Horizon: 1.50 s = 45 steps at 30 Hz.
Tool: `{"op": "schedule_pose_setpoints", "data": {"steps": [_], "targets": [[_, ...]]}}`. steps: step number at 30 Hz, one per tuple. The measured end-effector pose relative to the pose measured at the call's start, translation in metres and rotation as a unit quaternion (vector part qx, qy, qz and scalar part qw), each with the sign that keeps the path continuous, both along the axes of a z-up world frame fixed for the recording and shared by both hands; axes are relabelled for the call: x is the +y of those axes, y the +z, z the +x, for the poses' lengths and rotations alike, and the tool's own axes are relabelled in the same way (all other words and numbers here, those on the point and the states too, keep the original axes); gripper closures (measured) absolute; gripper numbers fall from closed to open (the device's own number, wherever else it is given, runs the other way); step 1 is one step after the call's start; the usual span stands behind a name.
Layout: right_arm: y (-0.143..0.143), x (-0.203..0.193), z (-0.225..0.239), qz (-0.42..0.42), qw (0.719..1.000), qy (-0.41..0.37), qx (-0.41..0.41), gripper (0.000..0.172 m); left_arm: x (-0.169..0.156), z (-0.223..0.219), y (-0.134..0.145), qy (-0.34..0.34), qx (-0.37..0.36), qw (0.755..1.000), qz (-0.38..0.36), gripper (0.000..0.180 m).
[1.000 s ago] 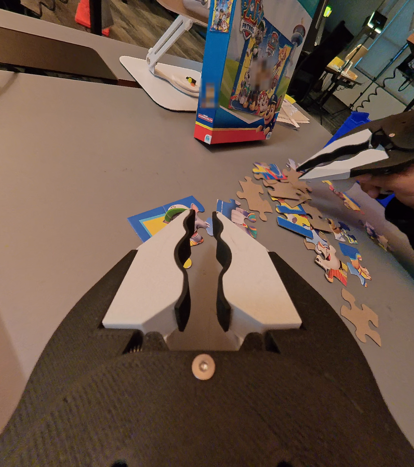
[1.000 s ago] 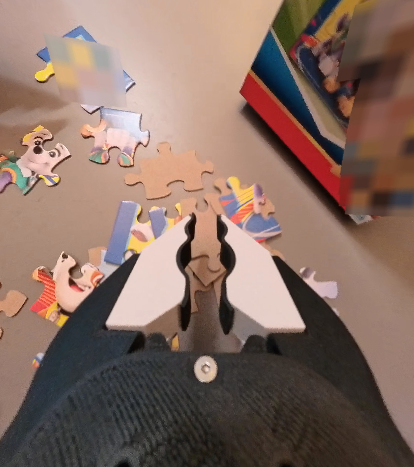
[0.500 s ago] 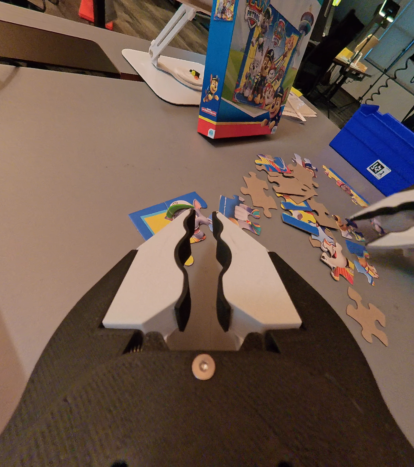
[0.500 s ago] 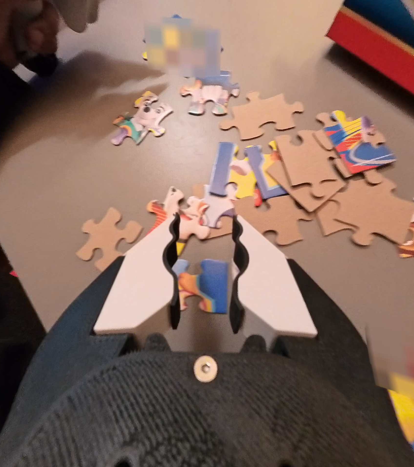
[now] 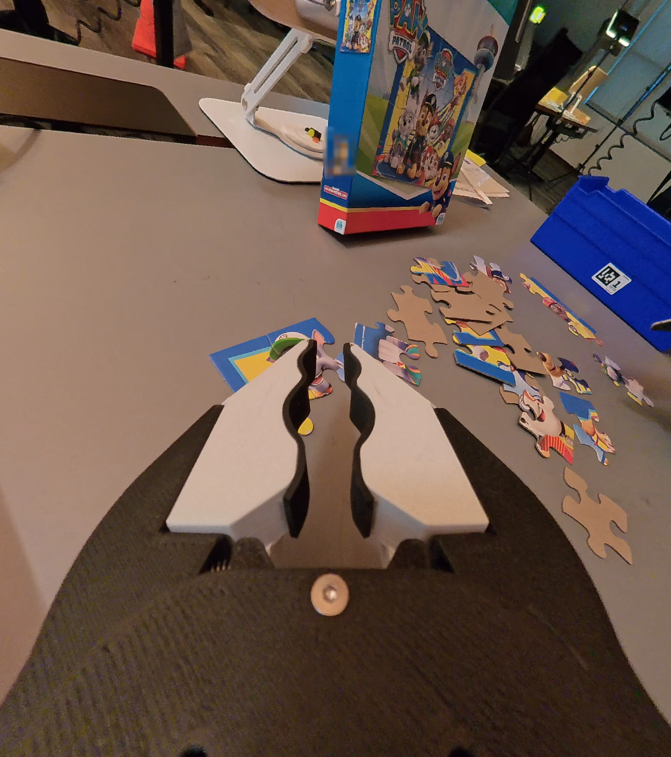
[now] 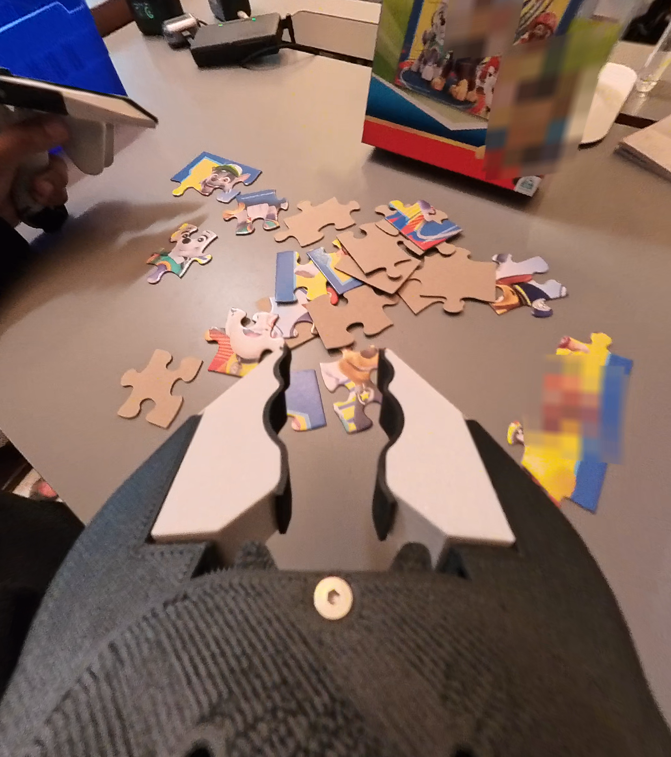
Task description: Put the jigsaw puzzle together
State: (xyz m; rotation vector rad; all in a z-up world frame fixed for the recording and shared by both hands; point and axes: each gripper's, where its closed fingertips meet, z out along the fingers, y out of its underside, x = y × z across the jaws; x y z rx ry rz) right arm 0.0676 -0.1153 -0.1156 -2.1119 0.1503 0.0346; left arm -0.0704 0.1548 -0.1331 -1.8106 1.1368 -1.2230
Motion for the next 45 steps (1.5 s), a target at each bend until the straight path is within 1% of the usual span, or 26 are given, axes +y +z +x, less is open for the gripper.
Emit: {"op": "schedule_pose_setpoints", "data": {"steps": [4,12,14,16,18,20,23,26,33,39,41,42,45], "targets": [[-0.001,-0.015,0.001,0.002,1.000,-0.013,-0.015,0.132,-0.002,0.002,0.000,-0.003,0.002,1.000,0.009,0.170],[0.008,-0.036,-0.006,0.025,0.999,-0.021,-0.006,0.132,-0.012,0.007,0.002,-0.013,0.006,1.000,0.027,0.170],[0.009,-0.042,-0.006,0.030,0.999,-0.027,-0.006,0.133,-0.022,0.012,0.013,-0.027,-0.015,1.000,0.007,0.167],[0.010,-0.048,-0.004,0.034,0.999,-0.032,-0.004,0.133,-0.040,0.018,0.035,-0.053,-0.057,0.997,-0.018,0.166],[0.017,-0.051,-0.003,0.045,0.998,-0.036,-0.003,0.133,-0.056,0.024,0.051,-0.075,-0.082,0.994,-0.021,0.165],[0.029,-0.054,-0.002,0.057,0.997,-0.041,-0.014,0.134,-0.068,0.028,0.057,-0.090,-0.073,0.993,-0.006,0.165],[0.042,-0.065,0.008,0.053,0.995,-0.065,-0.059,0.134,-0.078,0.030,0.064,-0.095,-0.058,0.993,0.030,0.165],[0.053,-0.081,0.021,0.049,0.989,-0.098,-0.098,0.134,-0.085,0.029,0.075,-0.100,-0.066,0.992,0.041,0.164],[0.075,-0.097,0.014,0.089,0.987,-0.104,-0.080,0.133,-0.094,0.024,0.097,-0.101,-0.088,0.990,0.051,0.164],[0.091,-0.100,-0.001,0.105,0.985,-0.097,-0.100,0.132,-0.110,0.023,0.112,-0.118,-0.103,0.986,0.061,0.164],[0.091,-0.098,-0.003,0.106,0.984,-0.097,-0.107,0.132,-0.118,0.021,0.124,-0.129,-0.121,0.983,0.054,0.162],[0.088,-0.096,-0.004,0.105,0.984,-0.095,-0.107,0.132,-0.116,0.020,0.125,-0.122,-0.119,0.983,0.065,0.162],[0.069,-0.082,-0.007,0.099,0.989,-0.078,-0.077,0.131,-0.104,0.020,0.113,-0.093,-0.086,0.985,0.116,0.162]]}}
